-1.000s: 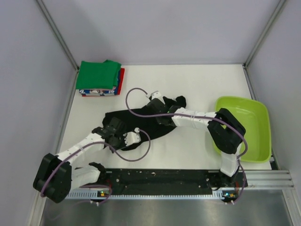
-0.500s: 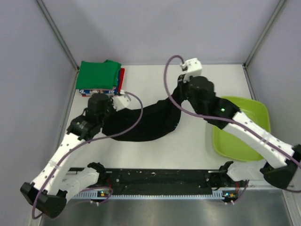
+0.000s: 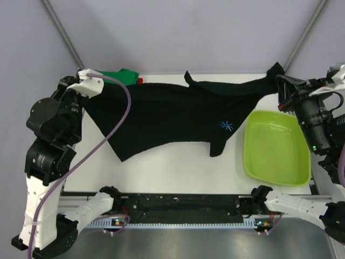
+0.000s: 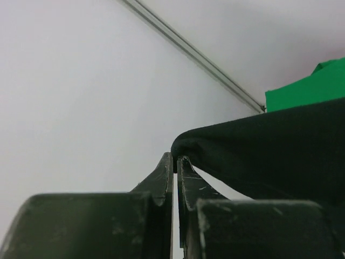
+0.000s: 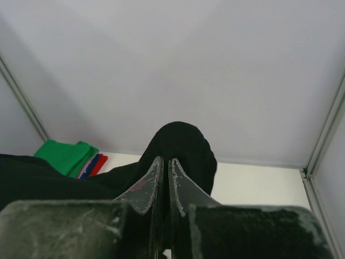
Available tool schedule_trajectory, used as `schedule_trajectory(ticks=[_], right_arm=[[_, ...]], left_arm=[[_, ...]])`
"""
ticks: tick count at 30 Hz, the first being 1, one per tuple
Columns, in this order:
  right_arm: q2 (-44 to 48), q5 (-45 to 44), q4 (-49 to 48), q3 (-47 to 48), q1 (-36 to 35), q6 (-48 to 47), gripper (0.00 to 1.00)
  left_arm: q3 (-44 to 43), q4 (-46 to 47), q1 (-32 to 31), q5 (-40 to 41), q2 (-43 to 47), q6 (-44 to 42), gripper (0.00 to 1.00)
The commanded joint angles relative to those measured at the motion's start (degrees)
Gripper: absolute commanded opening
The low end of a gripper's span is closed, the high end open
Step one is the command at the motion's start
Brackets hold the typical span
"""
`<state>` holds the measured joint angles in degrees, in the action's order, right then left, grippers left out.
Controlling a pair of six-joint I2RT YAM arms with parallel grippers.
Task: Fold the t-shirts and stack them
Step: Flatten out the tshirt
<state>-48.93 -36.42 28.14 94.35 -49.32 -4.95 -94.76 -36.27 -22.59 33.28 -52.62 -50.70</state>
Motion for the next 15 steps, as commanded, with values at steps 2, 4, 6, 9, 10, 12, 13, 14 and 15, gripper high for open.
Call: schedule_trajectory(ticks=[2, 4, 6, 9, 10, 12, 13, 14, 15], right_arm=[[0.24, -4.08, 2.01, -1.79, 0.45, -0.68, 0.00], [-1.34, -5.49, 1.74, -3.28, 0.37, -0.41, 0.00], [-3.45, -6.20, -0.27, -4.78, 1.24, -0.50, 0.00], [-8.70, 5.25, -3.18, -6.46, 12.09, 3.69, 0.00], [-11.77, 12.01, -3.01, -5.76, 16.84, 7.20, 0.00], [-18.62, 20.48, -3.18, -2.43, 26.00, 12.67, 0.00], [-22.84, 22.08, -3.35, 0.72, 27.94, 12.86, 0.00], [-26.19, 22.53, -3.62, 4.58, 29.09, 12.51, 0.00], [-29.96, 23.32, -3.62, 8.53, 30.24, 11.99, 0.00]], left_arm=[[3.69, 2.60, 1.93, 1.89, -2.22, -1.51, 0.00], [6.94, 4.80, 4.29, -0.04, -4.14, -1.34, 0.00], [7.92, 6.82, 7.81, -3.64, -6.95, -0.20, 0.00], [5.65, 8.84, 13.35, -9.35, -13.36, 3.14, 0.00], [4.60, 9.89, 14.40, -10.50, -15.56, 3.93, 0.00], [2.05, 12.61, 14.94, -11.56, -20.48, 4.64, 0.00], [0.21, 14.11, 14.94, -12.00, -23.03, 4.64, 0.00], [-1.98, 15.25, 14.94, -12.44, -25.75, 4.82, 0.00], [-4.44, 16.05, 14.94, -12.45, -28.30, 4.99, 0.00]])
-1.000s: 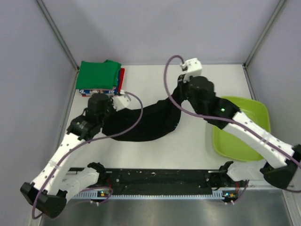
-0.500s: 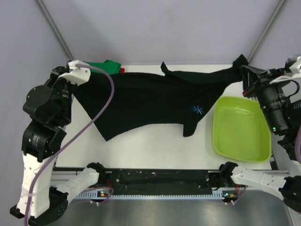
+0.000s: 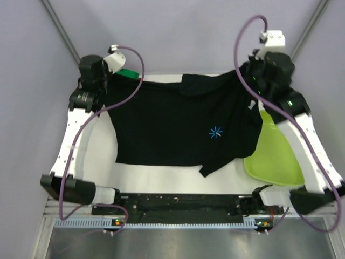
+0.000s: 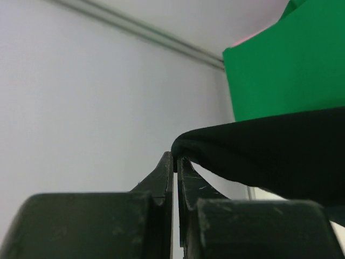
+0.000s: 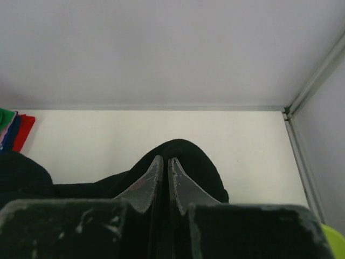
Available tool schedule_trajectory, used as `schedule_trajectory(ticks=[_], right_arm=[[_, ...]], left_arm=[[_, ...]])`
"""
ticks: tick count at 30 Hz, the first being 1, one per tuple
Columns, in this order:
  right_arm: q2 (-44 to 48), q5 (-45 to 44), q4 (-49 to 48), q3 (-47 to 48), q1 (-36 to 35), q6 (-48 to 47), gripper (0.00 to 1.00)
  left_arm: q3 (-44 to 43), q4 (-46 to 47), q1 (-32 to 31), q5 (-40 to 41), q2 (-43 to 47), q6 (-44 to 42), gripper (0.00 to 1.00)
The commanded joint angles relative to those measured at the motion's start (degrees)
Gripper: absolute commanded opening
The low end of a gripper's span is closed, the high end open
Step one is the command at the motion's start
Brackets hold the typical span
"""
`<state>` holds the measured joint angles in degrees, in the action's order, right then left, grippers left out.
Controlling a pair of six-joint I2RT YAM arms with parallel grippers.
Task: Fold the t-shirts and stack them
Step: Flatten out the tshirt
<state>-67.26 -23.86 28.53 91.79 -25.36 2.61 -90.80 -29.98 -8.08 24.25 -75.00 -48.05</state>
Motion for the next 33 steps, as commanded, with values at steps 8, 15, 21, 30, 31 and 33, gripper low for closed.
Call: schedule_trajectory(ticks=[8, 15, 21, 30, 31, 33], right_arm=[[-22.13, 13.49, 2.75, 41.01, 12.97, 3.10, 0.00], [-7.12, 15.85, 3.55, 15.76, 13.76, 4.41, 0.00], [5.81, 26.29, 3.46, -16.68, 13.68, 15.39, 0.00], [4.34, 37.50, 3.98, -43.70, 8.32, 22.17, 0.23], [3.99, 35.48, 4.77, -44.58, 8.31, 22.70, 0.31], [3.54, 29.34, 4.95, -46.25, 8.40, 24.01, 0.57]], left_arm=[[-34.78, 6.68, 3.07, -4.21, -19.83, 4.99, 0.00], [-18.75, 7.12, 3.07, -11.75, -12.03, 2.18, 0.00], [13.05, 11.17, 3.15, -17.04, 0.27, -6.25, 0.00], [41.84, 10.38, 5.00, -16.69, 3.12, -6.10, 0.00], [42.72, 10.03, 5.17, -16.69, 2.50, -5.57, 0.00], [43.17, 8.72, 5.26, -17.48, 1.18, -4.34, 0.00]])
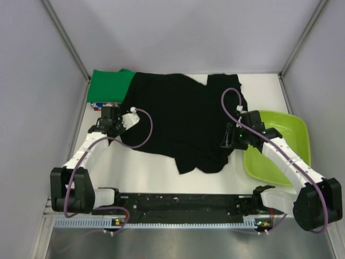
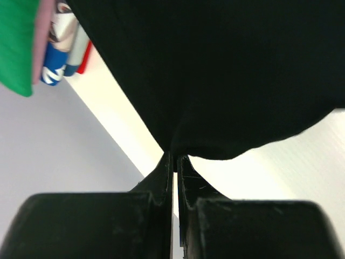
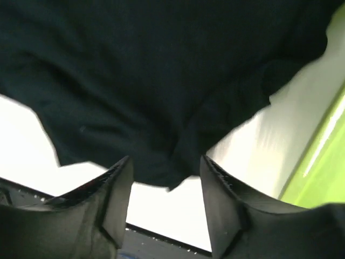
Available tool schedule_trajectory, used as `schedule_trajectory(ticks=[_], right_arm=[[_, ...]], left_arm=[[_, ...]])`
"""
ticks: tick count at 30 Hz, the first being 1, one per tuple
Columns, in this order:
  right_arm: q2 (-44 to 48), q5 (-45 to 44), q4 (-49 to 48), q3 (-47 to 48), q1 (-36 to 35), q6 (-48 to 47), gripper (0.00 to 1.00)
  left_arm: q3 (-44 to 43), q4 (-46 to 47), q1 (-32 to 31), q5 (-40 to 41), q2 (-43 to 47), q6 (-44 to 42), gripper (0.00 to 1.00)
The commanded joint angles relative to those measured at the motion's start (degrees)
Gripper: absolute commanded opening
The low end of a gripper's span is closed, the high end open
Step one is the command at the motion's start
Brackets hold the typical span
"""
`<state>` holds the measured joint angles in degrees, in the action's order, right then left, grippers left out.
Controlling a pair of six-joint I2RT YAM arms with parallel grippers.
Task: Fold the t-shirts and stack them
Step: Flatten out the tshirt, then grap the side of the flattened tshirt closest away from the robot with both arms
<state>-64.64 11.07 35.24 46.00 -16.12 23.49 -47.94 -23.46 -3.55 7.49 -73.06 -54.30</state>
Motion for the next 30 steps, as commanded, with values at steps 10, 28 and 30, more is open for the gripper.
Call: schedule_trajectory(ticks=[10, 28, 30], right_arm=[[-2.87, -26.61, -3.52, -6.26, 6.78, 11.31, 0.64], [5.76, 4.53, -4.84, -0.47, -18.22, -25.20, 0.69], [5.06, 10.52, -4.22, -1.43, -22.09, -33.81, 0.73]], left_arm=[[0.13, -0.35, 0.83, -2.91, -2.09, 3.68, 0.00], [0.31, -2.29, 1.00, -2.65, 0.19, 4.82, 0.00], [0.22, -2.46, 1.00, -3.00, 0.63, 4.73, 0.00]])
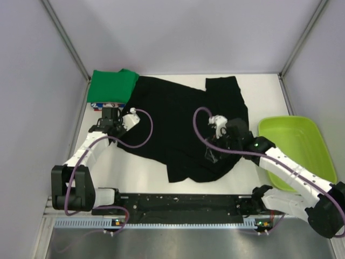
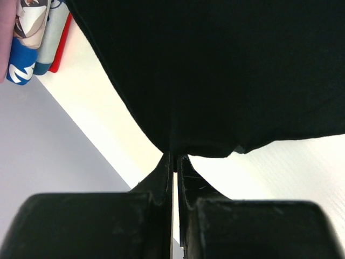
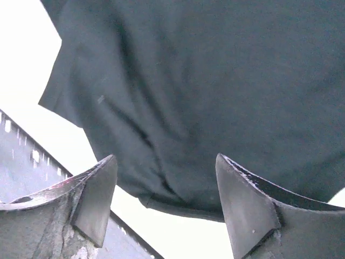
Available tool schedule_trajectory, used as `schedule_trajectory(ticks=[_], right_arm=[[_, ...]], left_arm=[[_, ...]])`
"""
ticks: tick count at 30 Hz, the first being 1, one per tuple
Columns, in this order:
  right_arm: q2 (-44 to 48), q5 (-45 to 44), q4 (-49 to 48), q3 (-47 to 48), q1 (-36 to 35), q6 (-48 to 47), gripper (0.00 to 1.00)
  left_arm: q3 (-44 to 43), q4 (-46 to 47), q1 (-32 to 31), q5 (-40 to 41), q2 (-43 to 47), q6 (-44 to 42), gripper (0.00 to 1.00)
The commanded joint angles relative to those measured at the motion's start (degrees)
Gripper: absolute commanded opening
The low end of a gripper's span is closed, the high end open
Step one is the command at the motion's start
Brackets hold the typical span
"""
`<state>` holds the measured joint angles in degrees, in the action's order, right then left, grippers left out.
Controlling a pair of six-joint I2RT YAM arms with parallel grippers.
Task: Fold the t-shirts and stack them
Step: Grap the side of the flattened tshirt closest away from the robot with both arms
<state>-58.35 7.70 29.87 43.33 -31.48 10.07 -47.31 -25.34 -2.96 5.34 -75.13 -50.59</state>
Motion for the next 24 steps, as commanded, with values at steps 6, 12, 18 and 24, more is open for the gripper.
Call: schedule_trajectory(ticks=[6, 12, 18, 24], right_arm=[[-9.05, 10.87, 1.24, 0.88, -21.83, -42.55, 0.62], [-20.91, 7.25, -2.44, 2.28, -29.69, -48.64, 0.63], [-26.82, -4.19, 3.42, 2.46, -29.95, -52.69, 0.30], [-17.35, -11.46, 25.38, 0.01, -30.92, -57.07, 0.00]], left_arm=[[-0.42, -1.02, 0.41, -1.39, 2.62, 1.28, 0.00], [-0.06, -1.20, 0.50, -1.65, 2.89, 1.37, 0.00], [0.11, -3.13, 0.59, -2.35, 3.76, 0.84, 0.00], [1.34, -9.44, 0.59, -5.07, 5.61, -1.96, 0.00]])
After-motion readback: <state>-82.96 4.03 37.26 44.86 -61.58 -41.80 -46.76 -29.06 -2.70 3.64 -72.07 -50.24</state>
